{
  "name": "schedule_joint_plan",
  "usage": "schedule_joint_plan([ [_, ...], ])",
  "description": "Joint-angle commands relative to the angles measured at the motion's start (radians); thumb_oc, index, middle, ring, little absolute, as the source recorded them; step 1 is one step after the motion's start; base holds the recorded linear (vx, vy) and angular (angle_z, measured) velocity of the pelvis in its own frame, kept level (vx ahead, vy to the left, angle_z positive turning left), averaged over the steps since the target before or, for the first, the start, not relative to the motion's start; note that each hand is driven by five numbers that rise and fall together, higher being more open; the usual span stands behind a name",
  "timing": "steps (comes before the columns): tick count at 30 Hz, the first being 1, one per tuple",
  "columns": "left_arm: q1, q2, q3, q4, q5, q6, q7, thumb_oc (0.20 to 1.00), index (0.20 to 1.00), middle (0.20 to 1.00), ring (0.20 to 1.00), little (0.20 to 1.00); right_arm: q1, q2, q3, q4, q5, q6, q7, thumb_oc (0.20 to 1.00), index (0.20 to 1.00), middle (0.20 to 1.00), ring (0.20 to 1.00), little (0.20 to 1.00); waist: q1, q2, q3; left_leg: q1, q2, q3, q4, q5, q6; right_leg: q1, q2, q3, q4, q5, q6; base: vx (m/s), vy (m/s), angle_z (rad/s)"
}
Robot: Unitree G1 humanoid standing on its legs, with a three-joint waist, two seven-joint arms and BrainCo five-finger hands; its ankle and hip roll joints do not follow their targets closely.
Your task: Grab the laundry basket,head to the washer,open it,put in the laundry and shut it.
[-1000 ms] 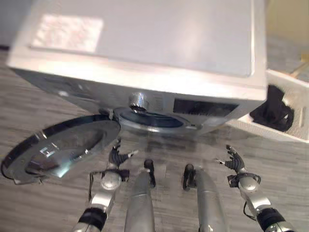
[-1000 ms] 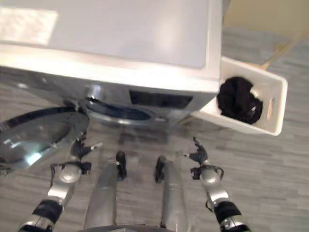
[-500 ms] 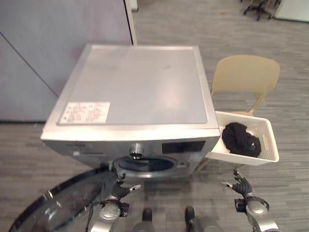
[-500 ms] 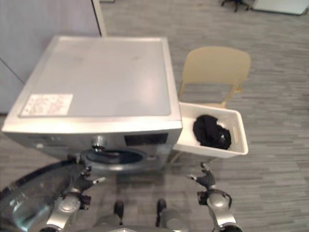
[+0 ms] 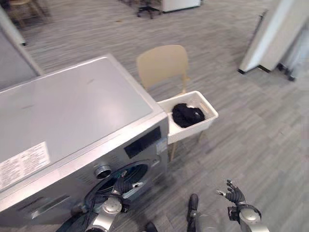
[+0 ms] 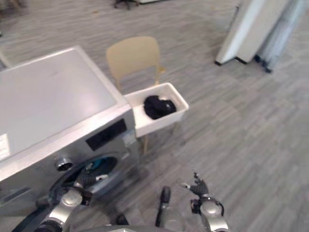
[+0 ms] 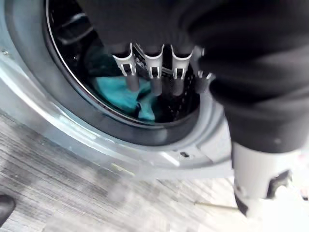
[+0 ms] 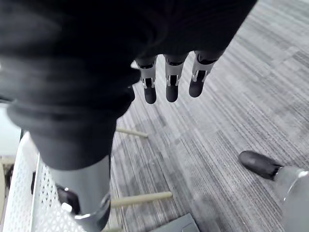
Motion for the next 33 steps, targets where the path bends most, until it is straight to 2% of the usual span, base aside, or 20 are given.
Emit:
schedule_joint_plan([
  [1, -0.024, 0.0, 0.002, -0.029, 0.039, -0.031, 0.008, 1.0, 1.0, 1.0, 1.0, 1.0, -0.035, -0.045, -0.01, -0.033, -0.008, -0.033, -0.005, 1.0, 1.0, 1.0, 1.0, 1.0, 0.039, 0.011, 0.033, 0.044, -0.015, -0.118, 0.012, -0.066, -0.027, 0.067, -0.018, -0.012, 0.033, -0.075, 0.057, 0.07, -0.114, -0.85],
  [2, -0.019, -0.004, 0.0, -0.025, 0.042, -0.029, 0.007, 1.0, 1.0, 1.0, 1.0, 1.0, -0.029, -0.045, -0.007, -0.033, -0.015, -0.027, -0.002, 1.0, 1.0, 1.0, 1.0, 1.0, 0.032, 0.009, 0.028, 0.054, -0.013, -0.098, 0.015, -0.075, -0.025, 0.068, -0.022, -0.016, 0.038, -0.074, 0.057, 0.12, -0.151, -0.7],
  [5, -0.021, -0.016, -0.009, -0.006, 0.047, -0.028, 0.002, 1.0, 1.0, 1.0, 1.0, 1.0, -0.01, -0.048, -0.003, -0.041, -0.011, -0.02, 0.0, 1.0, 1.0, 1.0, 1.0, 1.0, 0.011, 0.016, 0.026, 0.056, 0.012, -0.074, 0.106, -0.105, -0.036, 0.063, 0.008, 0.052, 0.002, -0.087, 0.049, 0.14, -0.239, -0.91],
  [7, -0.023, -0.035, -0.019, 0.003, 0.042, -0.032, -0.003, 1.0, 1.0, 1.0, 1.0, 1.0, 0.004, -0.067, 0.009, -0.057, -0.01, -0.023, 0.003, 1.0, 1.0, 1.0, 1.0, 1.0, 0.006, 0.023, 0.035, 0.021, 0.061, -0.075, 0.242, -0.125, -0.054, 0.093, 0.049, 0.084, -0.044, -0.1, 0.026, 0.15, -0.264, -0.64],
  [8, -0.024, -0.046, -0.02, 0.008, 0.036, -0.034, -0.003, 1.0, 1.0, 1.0, 1.0, 1.0, 0.004, -0.076, 0.015, -0.052, -0.014, -0.023, 0.004, 1.0, 1.0, 1.0, 1.0, 1.0, 0.008, 0.028, 0.039, 0.009, 0.085, -0.086, 0.296, -0.109, -0.068, 0.108, 0.068, 0.095, -0.059, -0.11, 0.013, 0.16, -0.22, -0.67],
  [9, -0.027, -0.054, -0.028, 0.012, 0.029, -0.037, -0.002, 1.0, 1.0, 1.0, 1.0, 1.0, 0.001, -0.086, 0.017, -0.05, -0.017, -0.021, 0.002, 1.0, 1.0, 1.0, 1.0, 1.0, 0.018, 0.032, 0.049, -0.022, 0.102, -0.121, 0.361, -0.065, -0.087, 0.124, 0.087, 0.106, -0.073, -0.12, 0.001, 0.15, -0.178, -0.8],
  [10, -0.026, -0.06, -0.033, 0.012, 0.021, -0.04, 0.0, 1.0, 1.0, 1.0, 1.0, 1.0, -0.002, -0.09, 0.024, -0.056, -0.02, -0.02, 0.003, 1.0, 1.0, 1.0, 1.0, 1.0, 0.032, 0.03, 0.058, -0.058, 0.09, -0.178, 0.39, -0.05, -0.089, 0.136, 0.099, 0.121, -0.086, -0.126, -0.008, 0.13, -0.154, -0.83],
  [11, -0.024, -0.064, -0.039, 0.01, 0.014, -0.045, 0.003, 1.0, 1.0, 1.0, 1.0, 1.0, -0.005, -0.097, 0.031, -0.059, -0.022, -0.022, 0.006, 1.0, 1.0, 1.0, 1.0, 1.0, 0.048, 0.021, 0.069, -0.113, 0.055, -0.249, 0.405, -0.062, -0.085, 0.149, 0.106, 0.141, -0.099, -0.132, -0.012, 0.14, -0.132, -0.68],
  [13, -0.015, -0.067, -0.046, 0.008, 0.01, -0.048, 0.0, 1.0, 1.0, 1.0, 1.0, 1.0, -0.002, -0.102, 0.035, -0.066, -0.022, -0.026, 0.012, 1.0, 1.0, 1.0, 1.0, 1.0, 0.067, 0.006, 0.079, -0.162, 0.016, -0.3, 0.361, -0.101, -0.074, 0.165, 0.106, 0.162, -0.111, -0.139, -0.004, 0.13, -0.095, -0.67],
  [14, -0.01, -0.067, -0.045, 0.005, 0.011, -0.047, 0.0, 1.0, 1.0, 1.0, 1.0, 1.0, -0.002, -0.103, 0.036, -0.066, -0.024, -0.026, 0.012, 1.0, 1.0, 1.0, 1.0, 1.0, 0.073, -0.007, 0.087, -0.206, -0.006, -0.304, 0.352, -0.072, -0.064, 0.165, 0.098, 0.167, -0.117, -0.124, -0.009, 0.1, -0.048, -0.7],
  [16, -0.005, -0.066, -0.04, 0.01, 0.007, -0.048, 0.001, 1.0, 1.0, 1.0, 1.0, 1.0, -0.007, -0.109, 0.044, -0.055, -0.034, -0.026, 0.008, 1.0, 1.0, 1.0, 1.0, 1.0, 0.091, -0.007, 0.097, -0.25, -0.022, -0.321, 0.297, -0.022, -0.072, 0.192, 0.118, 0.19, -0.13, -0.131, -0.003, 0.22, -0.02, -0.61],
  [17, 0.006, -0.065, -0.036, 0.01, 0.003, -0.045, -0.001, 1.0, 1.0, 1.0, 1.0, 1.0, -0.011, -0.111, 0.045, -0.045, -0.033, -0.027, 0.005, 1.0, 1.0, 1.0, 1.0, 1.0, 0.109, 0.007, 0.099, -0.254, -0.033, -0.321, 0.18, 0.057, -0.085, 0.221, 0.151, 0.215, -0.14, -0.146, -0.003, 0.48, 0.032, -0.45],
  [18, 0.004, -0.065, -0.037, 0.014, 0.007, -0.043, -0.002, 1.0, 1.0, 1.0, 1.0, 1.0, -0.007, -0.111, 0.04, -0.042, -0.034, -0.026, -0.002, 1.0, 1.0, 1.0, 1.0, 1.0, 0.112, 0.014, 0.1, -0.279, -0.031, -0.299, 0.137, 0.081, -0.098, 0.249, 0.165, 0.223, -0.137, -0.176, -0.005, 0.64, 0.148, -0.28],
  [19, 0.001, -0.068, -0.041, 0.008, 0.013, -0.039, 0.001, 1.0, 1.0, 1.0, 1.0, 1.0, 0.0, -0.109, 0.031, -0.053, -0.033, -0.028, -0.014, 1.0, 1.0, 1.0, 1.0, 1.0, 0.108, 0.022, 0.103, -0.285, -0.004, -0.189, 0.094, 0.103, -0.096, 0.286, 0.169, 0.203, -0.121, -0.215, -0.006, 0.44, 0.127, -0.06],
  [22, 0.004, -0.068, -0.039, 0.004, 0.011, -0.033, -0.004, 1.0, 1.0, 1.0, 1.0, 1.0, 0.002, -0.099, 0.032, -0.054, -0.04, -0.024, -0.009, 1.0, 1.0, 1.0, 1.0, 1.0, 0.101, 0.025, 0.085, -0.249, 0.006, -0.147, 0.076, 0.112, -0.082, 0.306, 0.175, 0.185, -0.107, -0.235, 0.003, 0.27, 0.114, 0.16],
  [25, 0.012, -0.061, -0.027, 0.008, 0.005, -0.034, 0.002, 1.0, 1.0, 1.0, 1.0, 1.0, -0.005, -0.09, 0.045, -0.049, -0.058, -0.022, 0.0, 1.0, 1.0, 1.0, 1.0, 1.0, 0.114, 0.003, 0.057, -0.242, -0.002, -0.143, 0.109, 0.088, -0.06, 0.337, 0.147, 0.168, -0.076, -0.258, 0.015, 0.26, 0.109, 0.22],
  [28, 0.035, -0.039, -0.003, -0.005, -0.007, -0.034, 0.007, 1.0, 1.0, 1.0, 1.0, 1.0, -0.026, -0.08, 0.057, -0.042, -0.074, -0.019, 0.012, 1.0, 1.0, 1.0, 1.0, 1.0, 0.148, -0.016, 0.04, -0.204, -0.033, -0.168, 0.116, 0.046, -0.019, 0.331, 0.092, 0.15, 0.07, -0.273, 0.036, 0.27, 0.162, 0.41],
  [29, 0.036, -0.023, 0.01, -0.004, -0.013, -0.032, 0.019, 1.0, 1.0, 1.0, 1.0, 1.0, -0.037, -0.074, 0.061, -0.043, -0.075, -0.023, 0.011, 1.0, 1.0, 1.0, 1.0, 1.0, 0.157, -0.023, 0.047, -0.174, -0.056, -0.204, 0.107, 0.028, -0.001, 0.265, 0.073, 0.158, 0.193, -0.246, 0.05, 0.19, 0.098, 0.52],
  [32, 0.036, -0.015, 0.023, -0.018, -0.016, -0.033, 0.027, 1.0, 1.0, 1.0, 1.0, 1.0, -0.045, -0.073, 0.058, -0.049, -0.072, -0.026, 0.008, 1.0, 1.0, 1.0, 1.0, 1.0, 0.154, -0.015, 0.052, -0.148, -0.071, -0.253, 0.079, 0.023, 0.007, 0.201, 0.075, 0.176, 0.211, -0.245, 0.047, 0.08, 0.0, 0.74],
  [33, 0.037, -0.013, 0.026, -0.022, -0.017, -0.036, 0.031, 1.0, 1.0, 1.0, 1.0, 1.0, -0.048, -0.075, 0.054, -0.049, -0.072, -0.028, 0.004, 1.0, 1.0, 1.0, 1.0, 1.0, 0.154, -0.007, 0.054, -0.151, -0.065, -0.268, 0.069, 0.043, 0.013, 0.177, 0.087, 0.18, 0.178, -0.225, 0.029, 0.02, -0.067, 1.33],
])
